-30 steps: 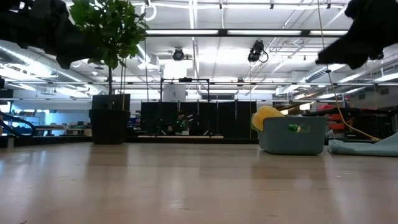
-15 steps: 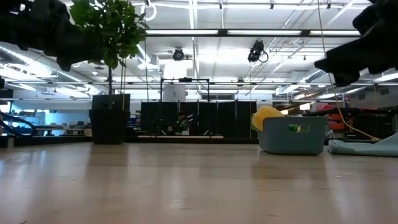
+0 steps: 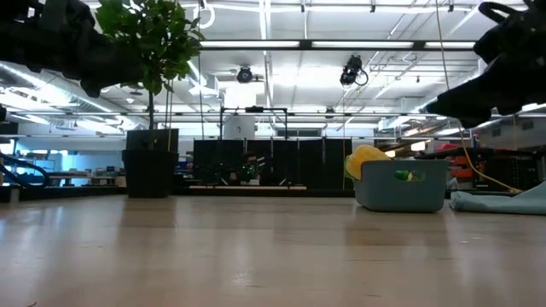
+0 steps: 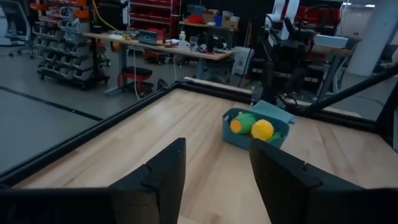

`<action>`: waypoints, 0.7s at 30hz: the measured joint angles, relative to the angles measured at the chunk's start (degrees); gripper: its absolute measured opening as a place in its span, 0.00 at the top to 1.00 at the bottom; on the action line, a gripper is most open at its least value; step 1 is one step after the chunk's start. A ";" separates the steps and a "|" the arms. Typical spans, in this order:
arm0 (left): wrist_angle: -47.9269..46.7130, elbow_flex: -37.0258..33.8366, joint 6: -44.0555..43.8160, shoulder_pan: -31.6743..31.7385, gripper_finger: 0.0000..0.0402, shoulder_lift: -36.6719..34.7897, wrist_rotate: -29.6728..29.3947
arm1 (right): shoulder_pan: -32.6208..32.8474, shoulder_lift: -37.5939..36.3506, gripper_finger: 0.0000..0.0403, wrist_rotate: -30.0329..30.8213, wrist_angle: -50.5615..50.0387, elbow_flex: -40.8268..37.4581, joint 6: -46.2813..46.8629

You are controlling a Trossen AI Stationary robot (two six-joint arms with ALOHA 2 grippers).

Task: Pick and placing Produce into tupperware
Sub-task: Return to Home Position

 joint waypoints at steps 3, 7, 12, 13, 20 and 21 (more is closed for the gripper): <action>-0.06 0.35 -0.28 0.00 0.53 -0.45 -0.02 | -1.12 -1.95 0.53 0.03 0.02 0.00 -1.46; 0.16 0.96 0.11 -0.02 0.54 -1.12 -0.01 | -1.90 -5.31 0.53 0.04 -0.04 0.00 -4.22; -0.26 0.98 -1.84 -0.02 0.55 -0.96 0.00 | -1.92 -8.11 0.53 0.02 -0.83 0.00 -4.84; -0.64 0.98 -3.38 -0.08 0.55 -0.96 0.00 | -1.92 -8.12 0.53 0.04 -0.85 0.00 -4.37; -1.07 0.98 -8.68 -0.07 0.53 -0.98 0.00 | -1.90 -8.04 0.53 0.02 -1.02 0.00 -2.86; -1.06 0.98 -8.68 -0.07 0.53 -0.98 0.00 | -1.90 -7.93 0.53 0.02 -1.07 0.00 -2.83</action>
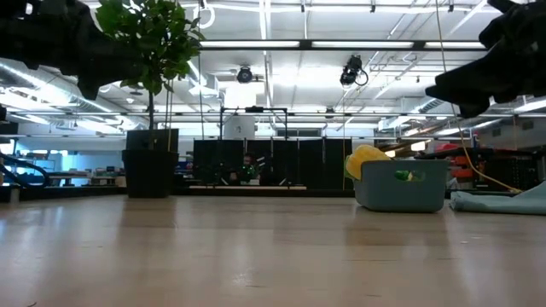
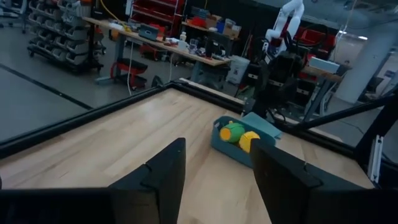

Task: Pick and placing Produce into tupperware
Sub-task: Return to Home Position

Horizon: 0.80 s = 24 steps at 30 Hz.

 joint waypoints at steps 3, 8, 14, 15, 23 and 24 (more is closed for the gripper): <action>-0.69 0.00 -0.25 0.00 0.54 0.02 0.01 | 0.00 0.37 0.53 0.02 -0.12 0.00 1.15; -1.65 -0.02 2.71 0.00 0.56 0.02 -0.02 | 0.00 0.65 0.53 0.01 -0.27 0.00 2.40; -1.73 -0.02 3.89 0.00 0.54 0.02 -0.02 | 0.00 0.65 0.53 0.01 -0.26 0.00 2.41; -1.66 -0.02 3.91 0.00 0.54 0.02 -0.02 | 0.00 0.65 0.53 0.02 -0.25 0.00 2.42; -1.69 -0.02 3.91 0.00 0.55 0.02 -0.02 | 0.00 0.65 0.53 0.02 -0.24 0.00 2.42; -1.69 -0.03 3.90 0.00 0.55 0.02 -0.02 | 0.00 0.65 0.53 0.02 -0.24 0.00 2.42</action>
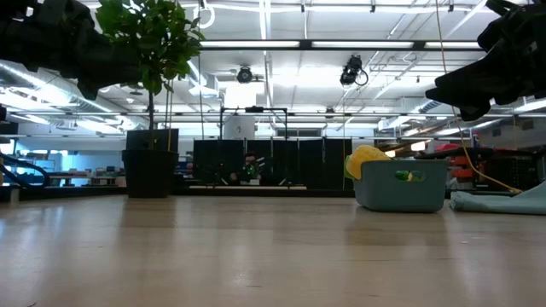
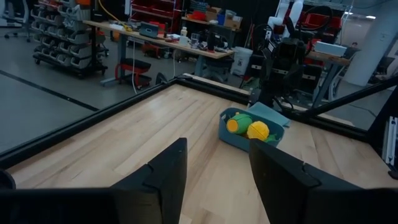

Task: Pick and placing Produce into tupperware
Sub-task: Return to Home Position

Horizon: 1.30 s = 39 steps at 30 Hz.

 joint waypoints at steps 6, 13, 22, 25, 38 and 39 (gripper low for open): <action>0.02 -0.01 -0.01 0.00 0.55 0.00 0.00 | 0.00 0.00 0.53 0.00 0.02 0.00 0.02; 0.02 0.01 -0.01 0.00 0.54 0.00 0.02 | 0.00 0.00 0.53 0.00 0.02 0.00 0.02; 0.02 0.01 0.01 0.00 0.55 0.00 0.02 | 0.00 0.00 0.53 0.02 0.02 0.00 0.02; 0.02 -0.01 -0.01 0.00 0.54 0.00 0.00 | 0.00 0.00 0.53 0.00 0.02 0.00 0.02; 0.02 -0.01 0.01 0.00 0.55 0.00 0.00 | 0.00 0.00 0.53 0.00 0.02 0.00 0.02; 0.03 0.00 0.01 0.00 0.55 0.00 0.00 | 0.02 0.00 0.53 0.01 0.02 0.00 0.02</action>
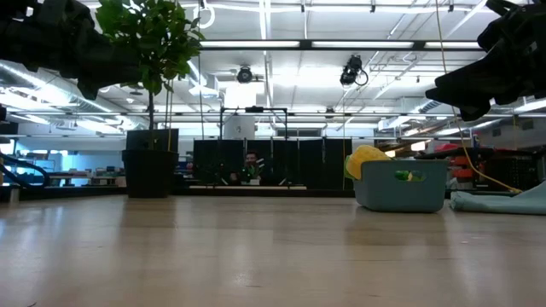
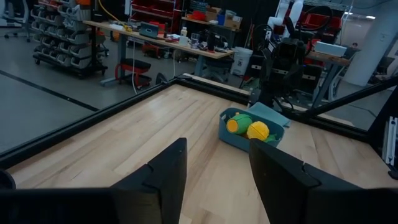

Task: Pick and placing Produce into tupperware
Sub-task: Return to Home Position

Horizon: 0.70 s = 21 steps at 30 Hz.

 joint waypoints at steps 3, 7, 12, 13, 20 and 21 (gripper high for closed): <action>0.00 0.00 -0.02 0.00 0.55 0.00 0.00 | -0.01 0.00 0.53 -0.01 0.00 0.00 0.00; 0.01 0.01 -0.02 0.00 0.54 0.00 0.00 | -0.02 0.00 0.53 -0.01 0.00 0.00 0.00; 0.01 0.01 0.00 0.00 0.54 0.00 0.00 | -0.01 0.00 0.53 0.00 0.00 0.00 0.00; 0.00 0.01 0.03 0.00 0.54 0.00 0.00 | -0.02 0.00 0.53 -0.01 0.00 0.00 0.00; 0.00 0.00 0.00 0.01 0.54 0.00 0.00 | -0.01 0.00 0.53 0.00 0.00 0.00 0.00; -0.01 0.01 0.02 0.02 0.54 0.00 0.00 | 0.00 0.01 0.53 0.00 0.00 0.00 0.00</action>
